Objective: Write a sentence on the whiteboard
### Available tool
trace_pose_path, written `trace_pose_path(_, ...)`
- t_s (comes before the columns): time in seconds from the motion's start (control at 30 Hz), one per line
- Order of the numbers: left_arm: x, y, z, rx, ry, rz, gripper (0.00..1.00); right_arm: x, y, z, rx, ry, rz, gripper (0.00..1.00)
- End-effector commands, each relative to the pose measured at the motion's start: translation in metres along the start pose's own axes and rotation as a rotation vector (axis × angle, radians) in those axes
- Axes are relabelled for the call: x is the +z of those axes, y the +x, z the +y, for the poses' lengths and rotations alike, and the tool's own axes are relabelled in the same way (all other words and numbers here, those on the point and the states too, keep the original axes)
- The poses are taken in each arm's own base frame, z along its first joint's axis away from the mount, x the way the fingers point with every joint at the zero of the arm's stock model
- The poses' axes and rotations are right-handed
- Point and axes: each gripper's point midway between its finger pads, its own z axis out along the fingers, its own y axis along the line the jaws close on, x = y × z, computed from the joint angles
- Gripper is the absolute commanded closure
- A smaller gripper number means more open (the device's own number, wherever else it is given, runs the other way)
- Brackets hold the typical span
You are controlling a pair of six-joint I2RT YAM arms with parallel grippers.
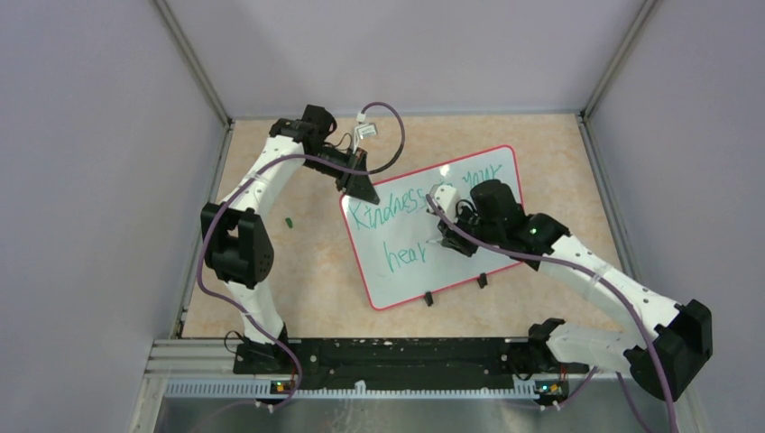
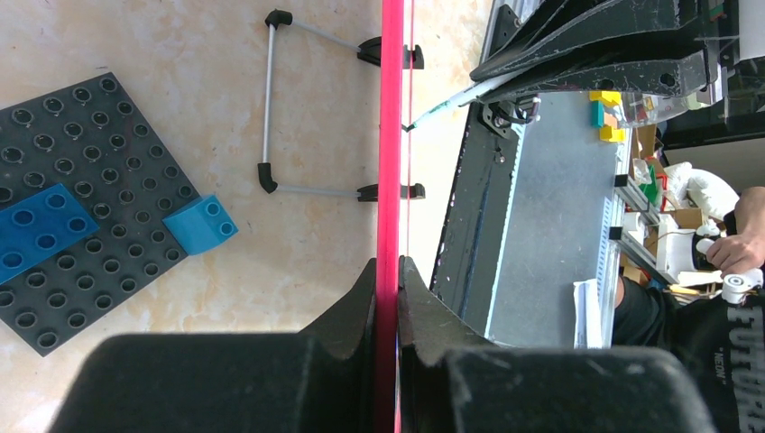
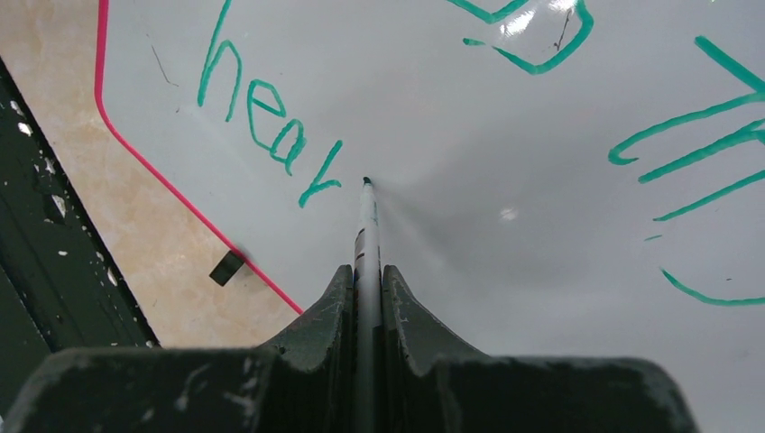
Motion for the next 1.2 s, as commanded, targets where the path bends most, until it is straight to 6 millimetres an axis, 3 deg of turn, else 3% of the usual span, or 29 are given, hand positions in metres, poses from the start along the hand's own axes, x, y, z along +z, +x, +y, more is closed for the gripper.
trace_pose_path(0.0, -0.008, 0.000, 0.024, 0.077, -0.133, 0.033, 1.00, -0.001, -0.001, -0.017, -0.025, 0.074, 0.000, 1.00)
trace_pose_path(0.4, -0.008, -0.002, 0.024, 0.078, -0.132, 0.030, 1.00, -0.016, 0.011, -0.029, -0.001, 0.114, 0.026, 1.00)
trace_pose_path(0.8, -0.008, -0.002, 0.022, 0.083, -0.131, 0.029, 1.00, -0.029, -0.035, -0.006, -0.001, -0.042, -0.100, 1.00)
trace_pose_path(1.17, -0.008, -0.002, 0.022, 0.087, -0.131, 0.030, 1.00, -0.015, -0.035, -0.031, 0.028, 0.074, -0.086, 1.00)
